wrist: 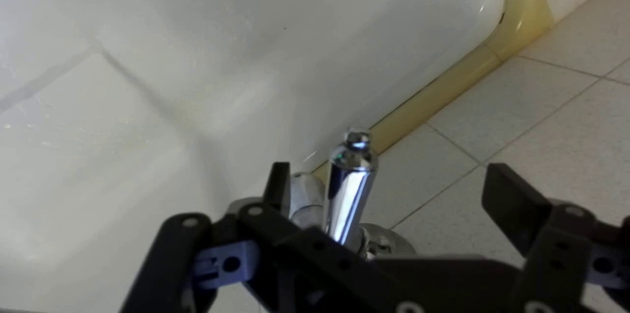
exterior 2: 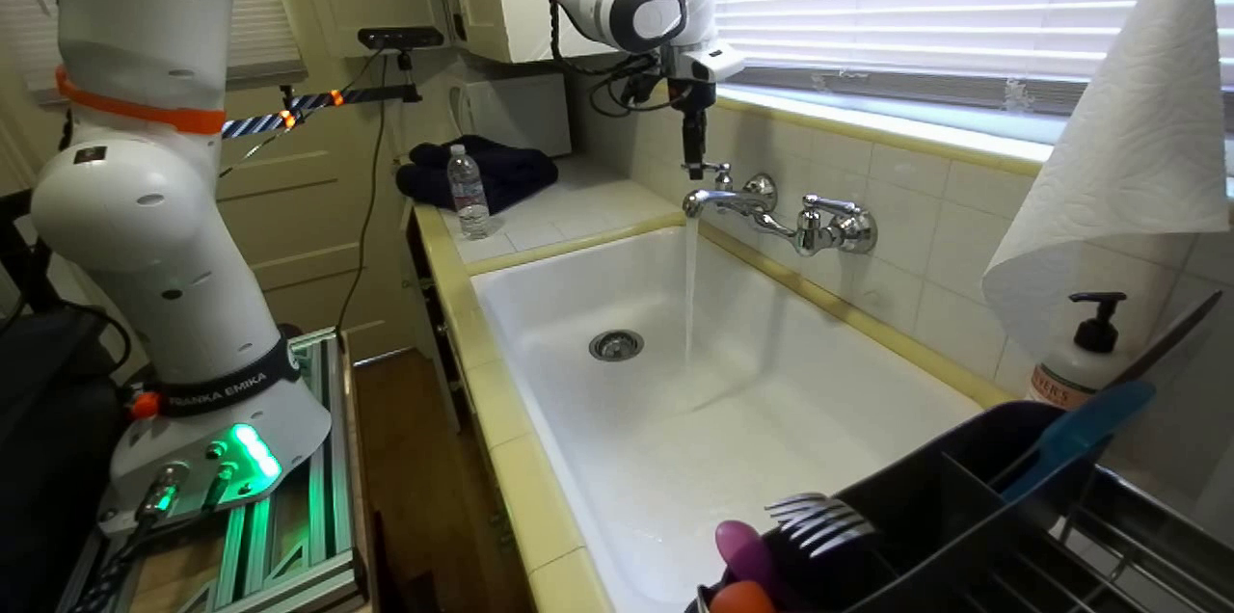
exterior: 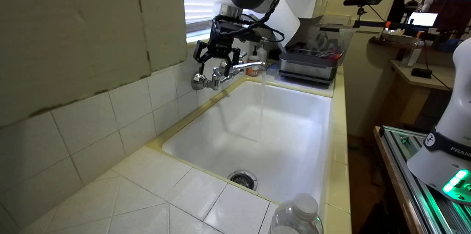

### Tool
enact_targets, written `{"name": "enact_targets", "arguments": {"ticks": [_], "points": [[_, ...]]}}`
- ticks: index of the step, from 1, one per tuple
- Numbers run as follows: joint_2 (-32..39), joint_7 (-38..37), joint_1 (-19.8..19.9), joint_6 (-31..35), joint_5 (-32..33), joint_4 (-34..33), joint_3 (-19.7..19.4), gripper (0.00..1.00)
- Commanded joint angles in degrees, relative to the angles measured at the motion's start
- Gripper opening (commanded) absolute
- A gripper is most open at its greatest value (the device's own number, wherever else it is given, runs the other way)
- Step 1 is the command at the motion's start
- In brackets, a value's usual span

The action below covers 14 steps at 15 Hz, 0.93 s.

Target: Open the kitchen faucet with the left handle

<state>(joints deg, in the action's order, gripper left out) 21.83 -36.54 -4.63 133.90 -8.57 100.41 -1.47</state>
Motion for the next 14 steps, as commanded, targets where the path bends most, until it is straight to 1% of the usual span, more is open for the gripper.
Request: {"name": "enact_targets", "arguments": {"ticks": [1,6,13,14], "points": [[-2.3,-0.7,-0.9,-1.9,1.9,1.5,-0.7,1.0],[-6.6,-0.7,-0.9,-2.2,2.8,4.7,-0.6,1.0],[-15.3,1.1,0.4,-3.6,5.5,12.0,-0.6,1.0],[-16.6,0.4,0.6,-3.5,6.5,13.3,-0.8,1.0]]}}
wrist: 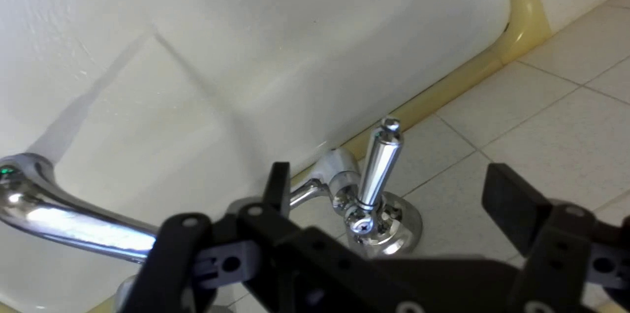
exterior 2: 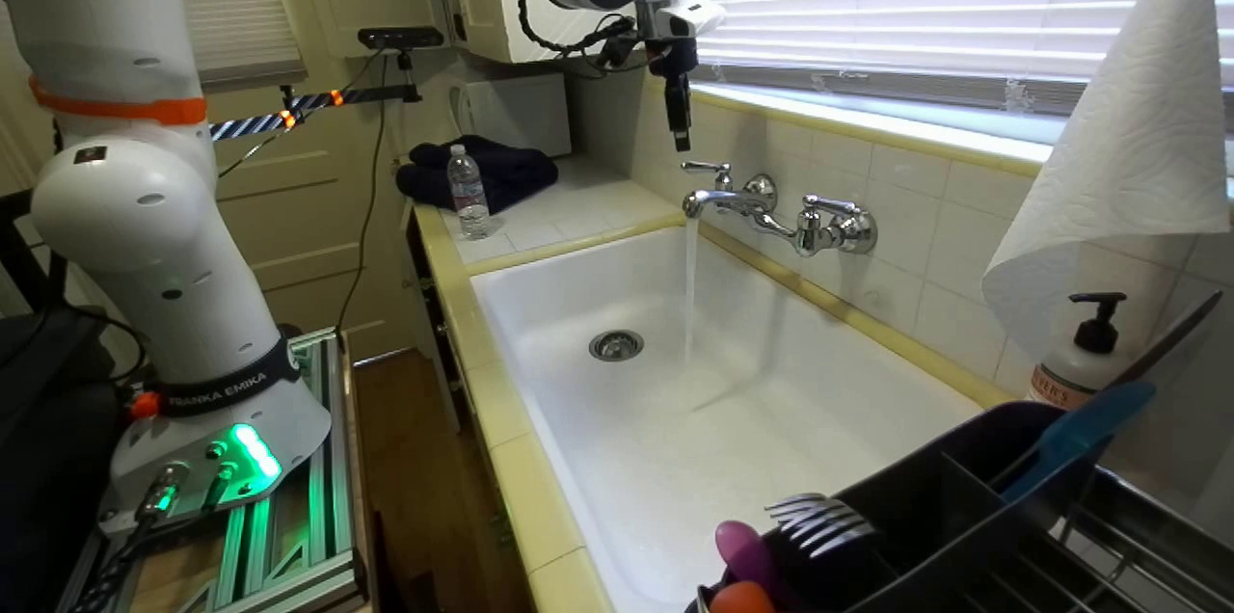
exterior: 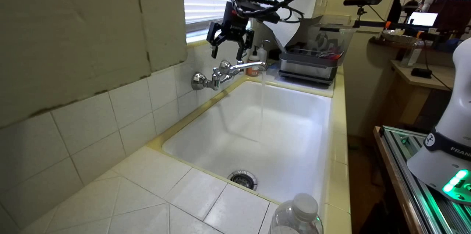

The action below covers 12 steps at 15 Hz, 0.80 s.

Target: Open the kitchen faucet with the left handle

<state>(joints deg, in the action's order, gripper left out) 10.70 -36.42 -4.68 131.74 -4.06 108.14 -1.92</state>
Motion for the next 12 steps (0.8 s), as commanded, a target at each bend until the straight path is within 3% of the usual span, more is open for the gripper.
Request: {"name": "enact_targets", "arguments": {"ticks": [1,7,12], "points": [[-7.1,0.6,1.2,-2.1,1.8,6.8,-0.4,1.0],[-14.5,7.7,4.5,-9.2,-1.1,11.4,-0.7,1.0],[-18.1,16.9,6.8,-17.0,1.1,12.2,-1.4,1.0]]}}
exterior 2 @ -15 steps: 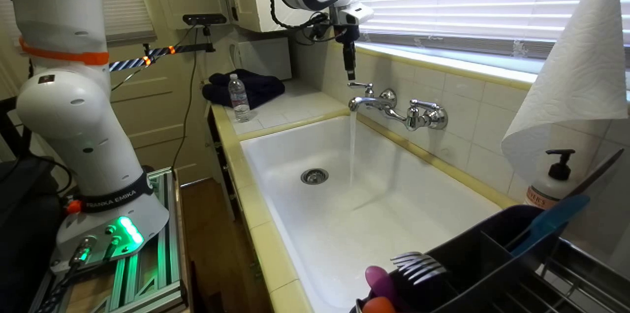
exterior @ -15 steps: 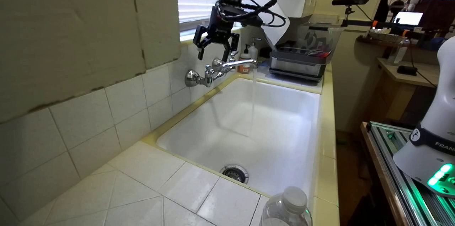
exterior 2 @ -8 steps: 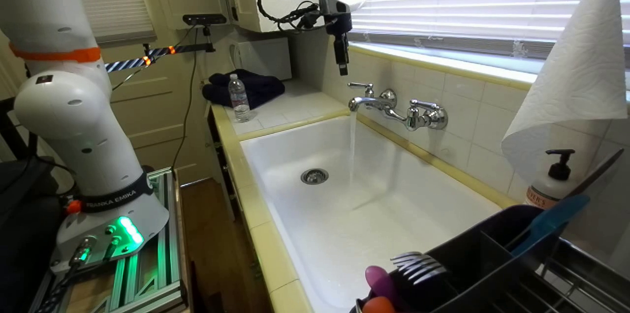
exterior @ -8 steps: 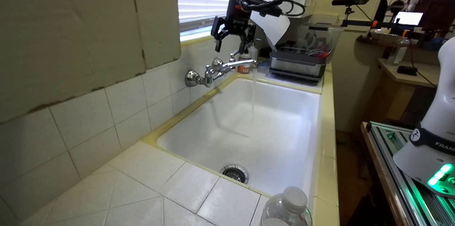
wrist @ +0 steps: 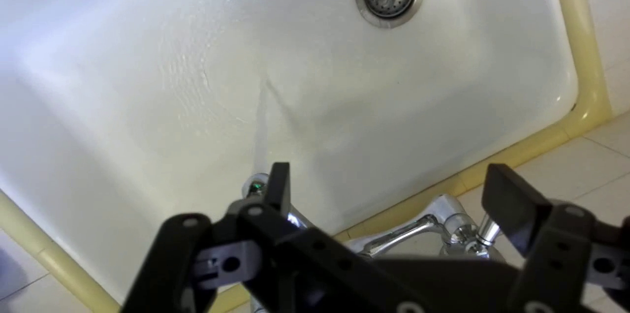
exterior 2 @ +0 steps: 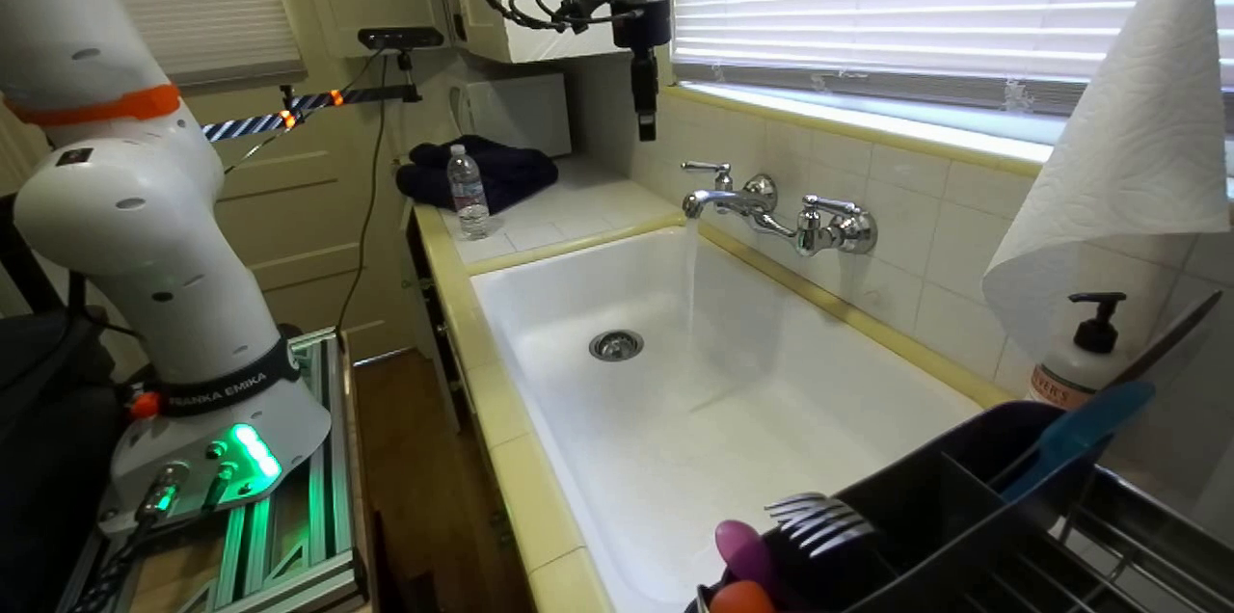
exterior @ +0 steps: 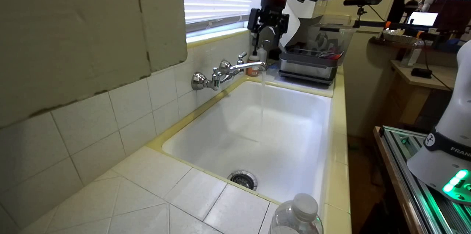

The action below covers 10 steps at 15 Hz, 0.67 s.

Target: Open the kitchen faucet with the left handle

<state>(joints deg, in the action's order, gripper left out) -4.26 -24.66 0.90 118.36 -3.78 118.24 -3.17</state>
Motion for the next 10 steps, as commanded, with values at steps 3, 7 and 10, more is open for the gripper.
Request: {"name": "enact_targets", "arguments": {"ticks": [3,7,10], "points": [[-4.0,9.7,2.0,-8.1,2.7,1.9,-0.2,1.0],[-4.5,13.8,2.6,-8.5,6.4,2.1,-0.1,1.0],[-4.5,15.3,2.5,-7.8,9.6,2.3,0.1,1.0]]}}
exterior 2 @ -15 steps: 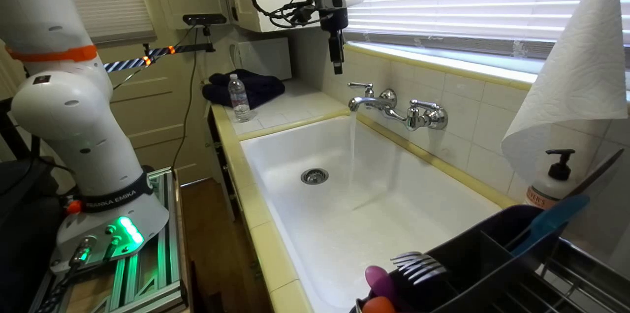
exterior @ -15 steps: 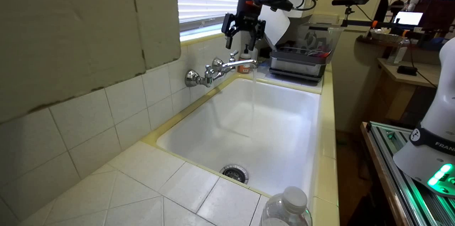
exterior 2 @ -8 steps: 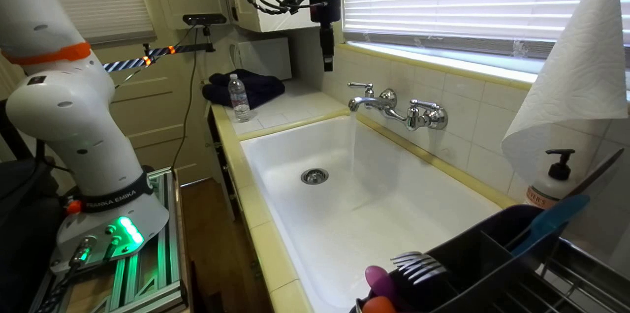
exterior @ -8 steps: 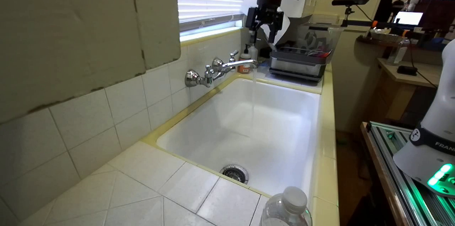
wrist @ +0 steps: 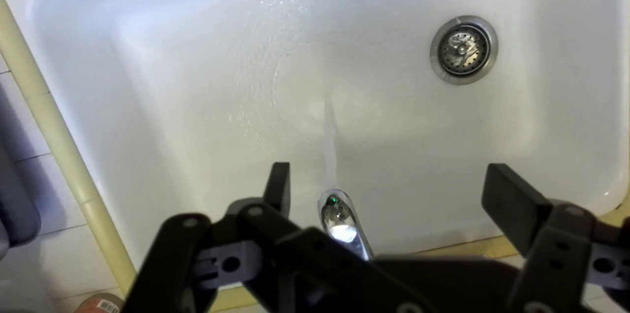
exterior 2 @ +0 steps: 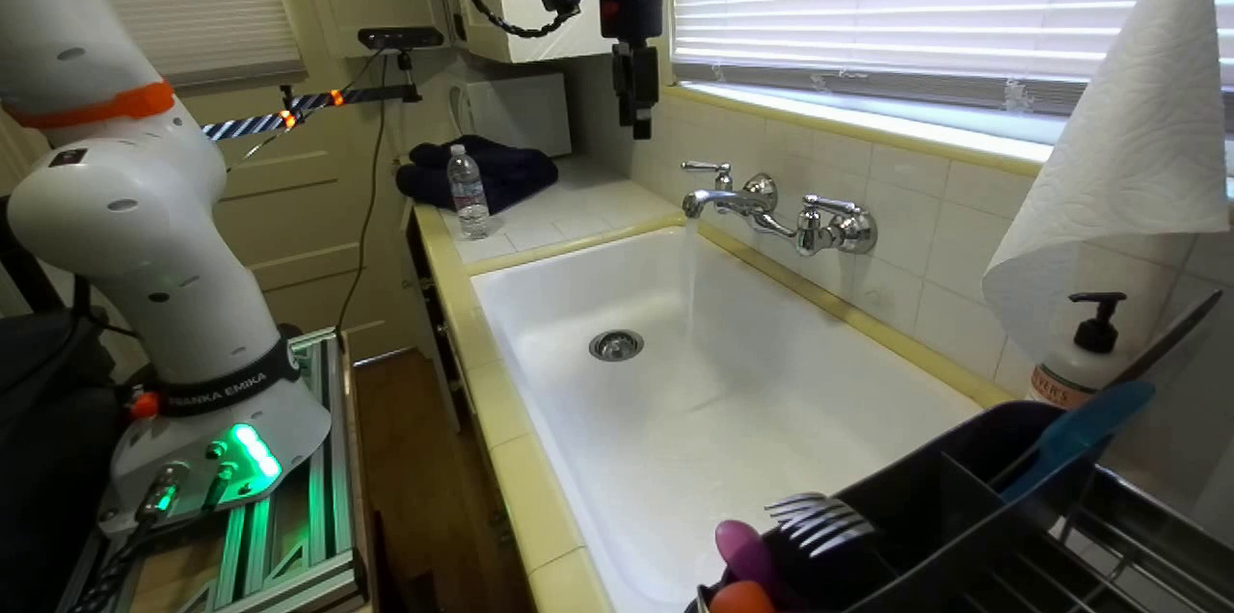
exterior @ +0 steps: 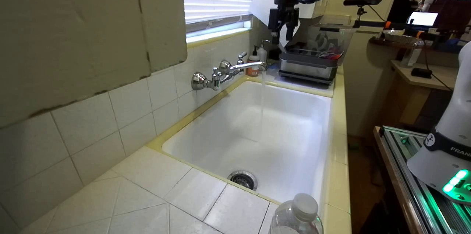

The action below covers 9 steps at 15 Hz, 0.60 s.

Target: Open the kitchen faucet with the left handle

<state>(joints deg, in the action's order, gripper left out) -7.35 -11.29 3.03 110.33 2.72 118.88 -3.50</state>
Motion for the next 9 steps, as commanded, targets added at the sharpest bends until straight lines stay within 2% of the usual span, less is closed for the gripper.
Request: {"name": "enact_targets", "arguments": {"ticks": [1,5,6,9], "points": [[-1.5,2.3,0.4,0.7,3.8,1.8,0.5,1.0],[-1.8,3.3,0.2,4.3,3.8,3.0,0.5,1.0],[0.0,2.5,0.3,1.3,3.0,0.2,0.5,1.0],[0.0,2.7,0.2,2.7,3.0,0.6,0.5,1.0]]}}
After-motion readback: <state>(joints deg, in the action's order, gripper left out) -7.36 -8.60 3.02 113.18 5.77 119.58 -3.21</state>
